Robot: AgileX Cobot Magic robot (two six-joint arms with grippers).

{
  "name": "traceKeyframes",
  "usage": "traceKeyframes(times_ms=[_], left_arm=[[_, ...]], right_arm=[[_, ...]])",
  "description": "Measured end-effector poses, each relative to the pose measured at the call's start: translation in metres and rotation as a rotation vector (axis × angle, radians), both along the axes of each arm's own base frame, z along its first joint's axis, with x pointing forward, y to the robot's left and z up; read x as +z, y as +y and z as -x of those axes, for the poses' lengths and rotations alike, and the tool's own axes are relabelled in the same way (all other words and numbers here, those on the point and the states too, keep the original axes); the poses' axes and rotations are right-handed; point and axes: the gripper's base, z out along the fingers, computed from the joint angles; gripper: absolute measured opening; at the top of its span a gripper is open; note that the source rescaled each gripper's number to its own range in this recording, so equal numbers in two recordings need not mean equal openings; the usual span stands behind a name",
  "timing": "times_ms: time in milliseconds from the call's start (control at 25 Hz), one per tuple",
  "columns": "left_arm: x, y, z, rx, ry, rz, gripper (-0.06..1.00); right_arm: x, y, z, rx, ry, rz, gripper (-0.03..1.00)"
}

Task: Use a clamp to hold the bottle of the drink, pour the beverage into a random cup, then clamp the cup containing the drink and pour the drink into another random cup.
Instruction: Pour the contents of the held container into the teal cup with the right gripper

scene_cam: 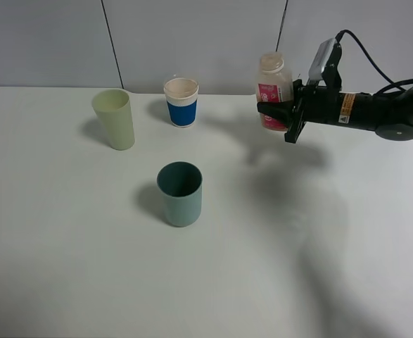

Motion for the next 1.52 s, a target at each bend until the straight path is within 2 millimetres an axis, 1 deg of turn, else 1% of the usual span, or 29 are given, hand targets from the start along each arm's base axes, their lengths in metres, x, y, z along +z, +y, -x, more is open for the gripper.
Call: traceKeyframes(times_ms=[160,320,360,520,680,840,1360,1520], left_arm=[[0.0,0.0,0.0,0.0,0.0,0.0,1.0],[0.0,0.0,0.0,0.0,0.0,0.0,1.0],[0.0,0.0,0.0,0.0,0.0,0.0,1.0],[0.0,0.0,0.0,0.0,0.0,0.0,1.0],[0.0,0.0,0.0,0.0,0.0,0.0,1.0],[0.0,0.0,0.0,0.0,0.0,0.0,1.0],[0.0,0.0,0.0,0.0,0.0,0.0,1.0],[0.0,0.0,0.0,0.0,0.0,0.0,1.0]], right_arm=[[0.005,0.017,0.003,0.047,0.002,-0.001,0.04],[0.005,0.035,0.008,0.101,0.017,-0.002,0.04],[0.005,0.035,0.008,0.101,0.017,-0.002,0.04],[0.005,0.051,0.012,0.14,0.041,-0.013,0.04],[0.005,0.062,0.015,0.166,0.051,-0.016,0.04],[0.005,0.067,0.017,0.174,0.081,-0.03,0.04],[0.005,0.071,0.019,0.182,0.121,-0.045,0.04],[0.004,0.078,0.021,0.19,0.184,-0.069,0.04]])
